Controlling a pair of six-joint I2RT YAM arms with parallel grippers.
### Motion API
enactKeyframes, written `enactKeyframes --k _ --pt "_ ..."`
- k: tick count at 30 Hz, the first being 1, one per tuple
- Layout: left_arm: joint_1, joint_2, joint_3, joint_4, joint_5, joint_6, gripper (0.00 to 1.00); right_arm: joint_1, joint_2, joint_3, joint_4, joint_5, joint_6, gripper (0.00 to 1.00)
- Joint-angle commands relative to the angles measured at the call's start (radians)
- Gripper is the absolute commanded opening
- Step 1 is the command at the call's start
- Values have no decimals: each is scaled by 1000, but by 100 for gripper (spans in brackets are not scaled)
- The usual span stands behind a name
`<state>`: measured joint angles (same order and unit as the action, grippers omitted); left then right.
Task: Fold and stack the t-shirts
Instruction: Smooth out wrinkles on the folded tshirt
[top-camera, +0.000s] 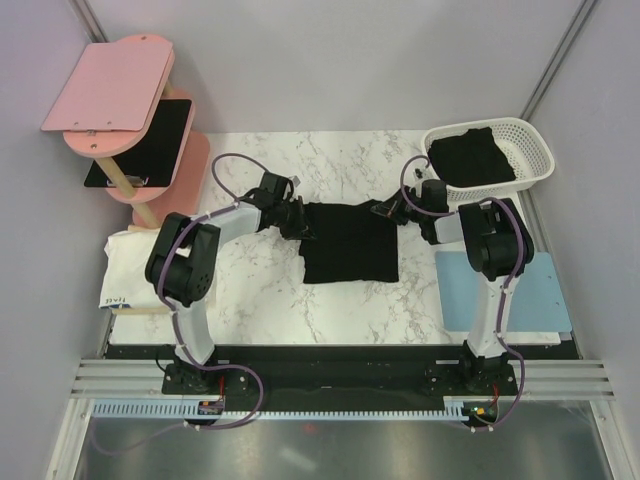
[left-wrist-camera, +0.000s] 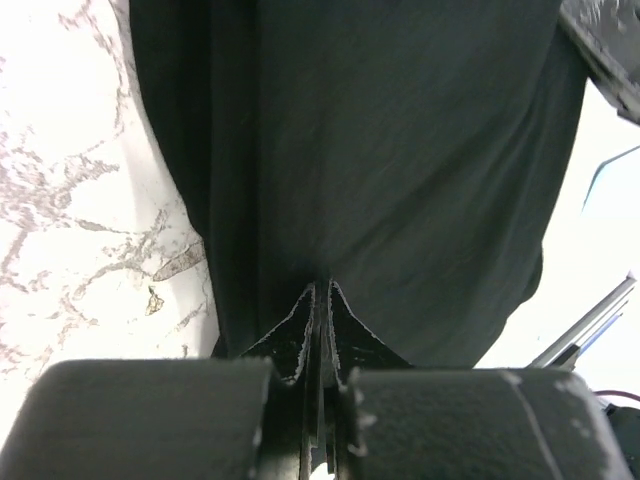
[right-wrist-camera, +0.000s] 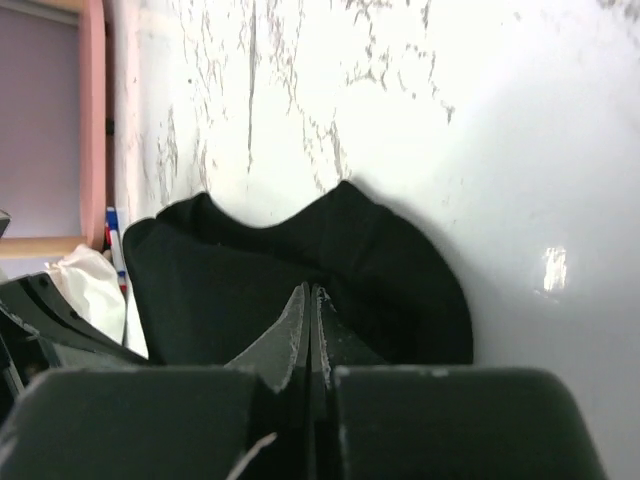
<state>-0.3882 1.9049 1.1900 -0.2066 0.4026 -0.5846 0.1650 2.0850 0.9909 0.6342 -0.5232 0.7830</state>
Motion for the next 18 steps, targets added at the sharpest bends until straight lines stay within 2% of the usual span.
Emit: enactKeyframes --k 1,4,6,7,9,10,12,13,15,16,18 --pt "-9 -23 13 23 19 5 2 -5 85 64 -19 5 -7 0" --pt "-9 -88 11 -22 -27 38 2 -5 98 71 15 -21 -8 0" --pt "-9 -141 14 -86 -71 72 2 -5 52 54 28 -24 -14 0" --pt "-11 -199 16 -112 -144 83 16 -5 26 45 33 -20 -19 0" --pt "-14 -254 11 -201 -250 117 36 -7 -67 20 25 -21 -34 0" --pt "-20 -282 11 -244 -384 126 56 -5 -103 14 16 -21 -40 0" --pt "-24 -331 13 -363 -532 126 66 -5 -207 -1 -28 -21 -59 2" --pt "-26 -342 10 -394 -653 124 72 -5 -239 -8 -43 -21 -63 5" --pt "-23 -330 0 -466 -770 102 78 -7 -328 -24 -83 -23 -71 19" --pt "-23 -316 0 -535 -876 88 84 -5 -353 -29 -103 -24 -74 34" --pt "-21 -232 8 -617 -962 37 94 -5 -417 -43 -152 -29 -82 46"
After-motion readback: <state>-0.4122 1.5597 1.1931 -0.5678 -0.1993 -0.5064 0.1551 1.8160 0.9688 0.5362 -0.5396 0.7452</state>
